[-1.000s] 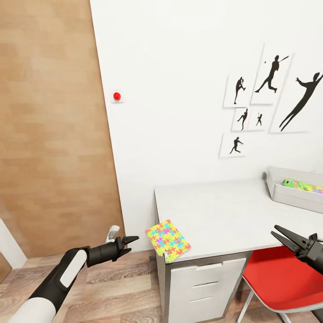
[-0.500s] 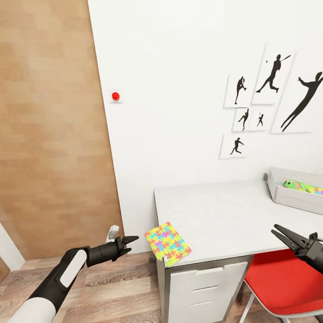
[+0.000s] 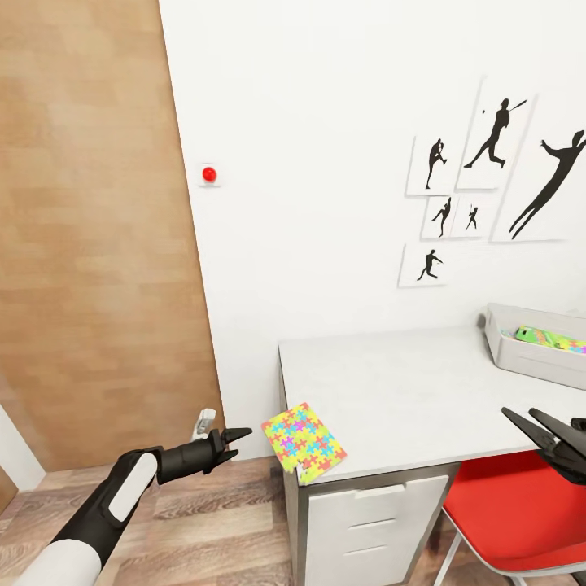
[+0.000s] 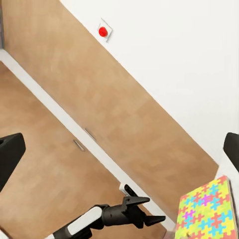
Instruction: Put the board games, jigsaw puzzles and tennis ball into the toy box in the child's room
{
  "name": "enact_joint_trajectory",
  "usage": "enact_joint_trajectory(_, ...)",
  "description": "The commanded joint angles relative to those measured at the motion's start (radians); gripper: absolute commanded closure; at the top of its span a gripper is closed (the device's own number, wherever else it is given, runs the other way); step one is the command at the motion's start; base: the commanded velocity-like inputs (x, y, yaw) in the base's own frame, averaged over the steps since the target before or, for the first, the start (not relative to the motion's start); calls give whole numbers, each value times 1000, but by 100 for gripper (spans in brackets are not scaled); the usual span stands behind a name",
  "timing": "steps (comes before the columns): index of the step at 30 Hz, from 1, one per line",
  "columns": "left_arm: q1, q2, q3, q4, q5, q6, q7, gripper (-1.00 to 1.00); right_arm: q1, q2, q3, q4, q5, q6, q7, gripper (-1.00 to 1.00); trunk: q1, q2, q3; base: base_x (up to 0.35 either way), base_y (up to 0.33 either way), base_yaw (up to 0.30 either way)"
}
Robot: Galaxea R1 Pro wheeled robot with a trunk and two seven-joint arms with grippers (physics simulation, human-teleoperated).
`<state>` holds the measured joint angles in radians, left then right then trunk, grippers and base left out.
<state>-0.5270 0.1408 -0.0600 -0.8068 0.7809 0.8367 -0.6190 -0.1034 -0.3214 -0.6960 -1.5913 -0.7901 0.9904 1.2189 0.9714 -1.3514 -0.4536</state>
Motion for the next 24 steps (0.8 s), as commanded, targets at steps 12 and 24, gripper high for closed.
enact_joint_trajectory(12,-1,-15,-4,0,2,3,1,-100,-1,-1,-19,7,3,6,3,-100,0,-1,-1,0,-2,0)
enact_joint_trajectory(24,-1,-15,-1,0,3,4,-1,-100,0,4,-15,7,11,1,2,-100,0,-1,-1,0,-84,0)
